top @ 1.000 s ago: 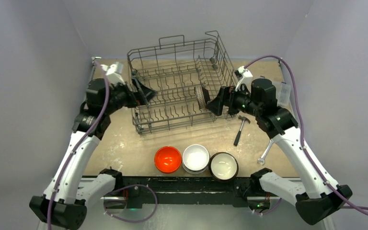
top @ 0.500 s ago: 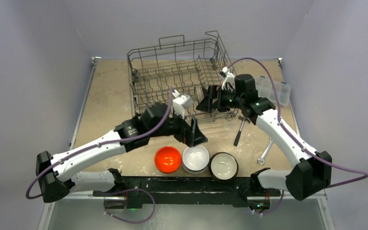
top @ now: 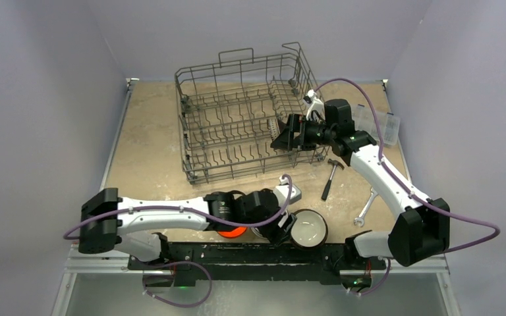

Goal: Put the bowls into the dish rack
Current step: Pick up the bowl from the center of the board.

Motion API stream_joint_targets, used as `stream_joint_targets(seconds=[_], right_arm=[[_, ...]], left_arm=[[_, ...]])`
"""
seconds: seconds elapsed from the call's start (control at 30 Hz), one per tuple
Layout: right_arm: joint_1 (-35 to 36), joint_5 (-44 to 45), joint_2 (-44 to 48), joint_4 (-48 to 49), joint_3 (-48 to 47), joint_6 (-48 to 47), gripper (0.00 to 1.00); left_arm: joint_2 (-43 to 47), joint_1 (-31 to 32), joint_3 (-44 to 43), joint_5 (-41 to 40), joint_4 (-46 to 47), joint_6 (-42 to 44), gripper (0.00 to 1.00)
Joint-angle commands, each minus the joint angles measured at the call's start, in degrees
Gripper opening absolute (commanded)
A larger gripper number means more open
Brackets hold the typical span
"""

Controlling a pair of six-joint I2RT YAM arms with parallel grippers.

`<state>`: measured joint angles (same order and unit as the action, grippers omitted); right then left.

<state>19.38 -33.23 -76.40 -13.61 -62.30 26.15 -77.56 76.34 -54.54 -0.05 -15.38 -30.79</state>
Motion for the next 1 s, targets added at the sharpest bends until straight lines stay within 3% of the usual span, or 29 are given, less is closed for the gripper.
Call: stream_joint_targets(seconds=[0.0, 0.37, 0.63, 0.97], right_arm=[[-0.28, -1.83, 1.78, 0.38, 0.01, -0.72, 0.99], [-0.29, -1.49, 1.46, -1.33, -1.21, -2.03, 0.99], [-0.27, -1.15, 1.93, -2.92, -2.52, -2.73, 0.99], [-0.25, 0.20, 4.29, -5.73, -4.87, -3.15, 0.99]], left_arm=[[-3.34, 1.68, -2.28, -5.34, -0.48, 2.13, 0.67], [-5.99, 2.48, -3.86, -7.17, -0.93, 3.56, 0.37], [-6.42, 2.42, -5.91, -6.15, -2.61, 4.17, 0.02], [-4.23, 2.09, -7.75, -4.26, 0.74, 3.70, 0.00]])
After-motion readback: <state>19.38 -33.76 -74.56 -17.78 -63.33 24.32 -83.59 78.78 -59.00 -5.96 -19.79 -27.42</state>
